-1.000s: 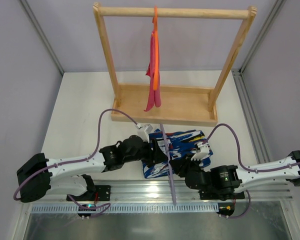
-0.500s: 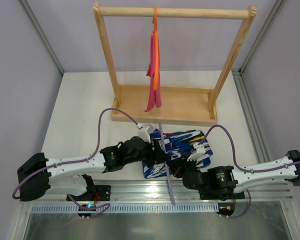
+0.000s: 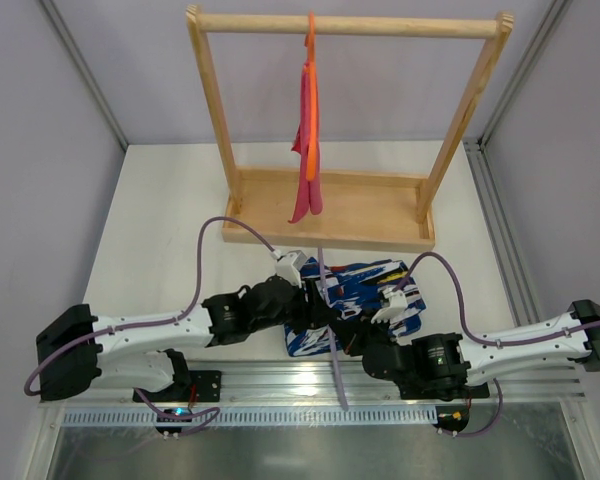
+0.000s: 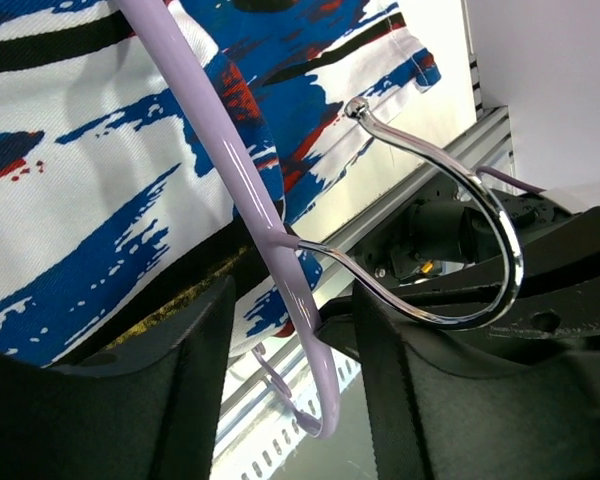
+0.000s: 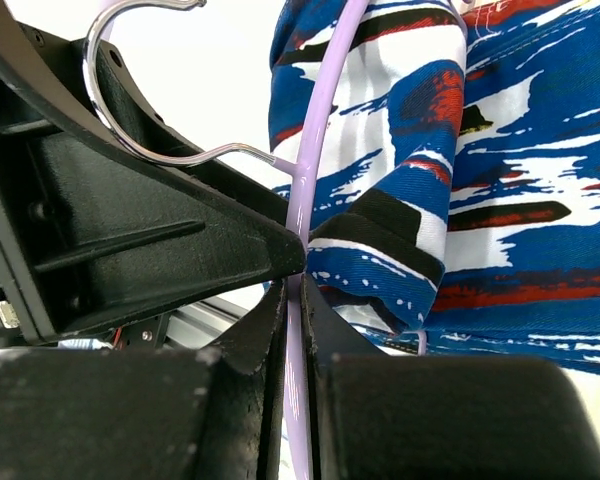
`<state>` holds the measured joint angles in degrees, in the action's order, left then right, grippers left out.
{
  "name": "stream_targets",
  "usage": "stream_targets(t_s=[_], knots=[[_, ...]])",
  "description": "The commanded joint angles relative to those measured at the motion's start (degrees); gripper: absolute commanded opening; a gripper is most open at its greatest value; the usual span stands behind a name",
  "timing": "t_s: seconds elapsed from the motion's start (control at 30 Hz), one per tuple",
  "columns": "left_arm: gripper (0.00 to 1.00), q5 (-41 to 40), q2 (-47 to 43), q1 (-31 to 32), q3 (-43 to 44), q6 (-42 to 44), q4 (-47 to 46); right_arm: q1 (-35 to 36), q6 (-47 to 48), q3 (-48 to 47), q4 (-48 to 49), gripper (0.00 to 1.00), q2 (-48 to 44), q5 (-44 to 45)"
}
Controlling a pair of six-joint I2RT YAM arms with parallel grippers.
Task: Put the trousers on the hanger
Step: Place trousers on hanger
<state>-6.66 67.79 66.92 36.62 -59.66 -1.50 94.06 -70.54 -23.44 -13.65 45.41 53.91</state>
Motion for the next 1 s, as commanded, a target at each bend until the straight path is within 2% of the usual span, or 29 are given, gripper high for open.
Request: stream_targets(t_s=[0.0,0.17,0.2,0.27,0.33,0.47,0.6,0.63,0.67,0.7,0.73,0.77,0.8,0.83,0.93,0.97], knots=[[0.49,-4.85,1.56,-0.12,2.66,-1.34,2.99,0.86,0.14,-0.11,2.57,0.08,1.09,-1.88],[0.36,-5.91,1.47,-0.12,2.49,-2.74,4.39,1.04,-0.03,-0.20,2.14,0.09,2.05,-2.32],[0.28,-6.78,1.38,-0.21,2.84,-3.00,6.22,1.04,-0.29,-0.03,2.05,0.11,1.88,-2.23],[0.20,-7.40,1.47,-0.12,3.45,-3.36,8.26,1.21,-0.56,0.41,1.70,0.15,1.09,-2.06],[0.15,-7.58,1.38,-0.12,3.54,-3.45,9.41,1.21,-0.82,0.76,1.35,0.23,0.12,-1.79],[0.00,-8.20,0.50,-0.12,3.46,-4.24,11.16,1.30,-0.39,1.12,-0.58,0.31,-3.12,-0.56],[0.00,-8.72,-0.38,-0.21,3.46,-4.94,13.36,1.30,-0.38,0.59,-3.83,0.42,-8.39,1.45],[0.00,-8.90,-0.81,-0.12,3.46,-5.12,14.06,0.52,-1.43,0.33,-7.67,0.45,-9.10,1.90],[0.00,-8.99,-1.08,-0.12,3.28,-5.12,14.24,-1.23,-2.74,-0.28,-9.45,0.54,-9.72,0.77],[0.00,-9.08,-1.43,-0.03,3.28,-5.20,14.33,-3.25,-1.19,-0.38,-9.99,0.59,-11.46,-0.98],[0.00,-9.25,-1.95,-0.12,2.93,-5.20,14.50,-8.40,0.91,-0.20,-8.34,0.62,-12.44,-3.00],[0.00,-9.60,-2.13,-0.12,2.58,-5.20,14.50,-11.07,7.46,0.67,-6.06,0.70,-13.67,-6.07],[0.00,-9.69,-2.31,-0.12,2.40,-5.20,14.51,-13.62,9.53,1.03,-4.04,0.74,-14.55,-11.58],[0.00,-9.87,-2.22,-0.12,2.40,-5.20,14.68,-19.30,10.59,1.12,-2.89,0.76,-15.25,-13.90],[0.00,-9.87,-2.05,-0.12,2.23,-5.20,14.51,-26.80,15.51,0.77,-0.08,0.78,-13.96,-21.46],[0.00,-9.78,-1.87,-0.12,2.14,-5.29,13.98,-31.35,16.92,0.24,1.24,0.78,-12.81,-23.74]])
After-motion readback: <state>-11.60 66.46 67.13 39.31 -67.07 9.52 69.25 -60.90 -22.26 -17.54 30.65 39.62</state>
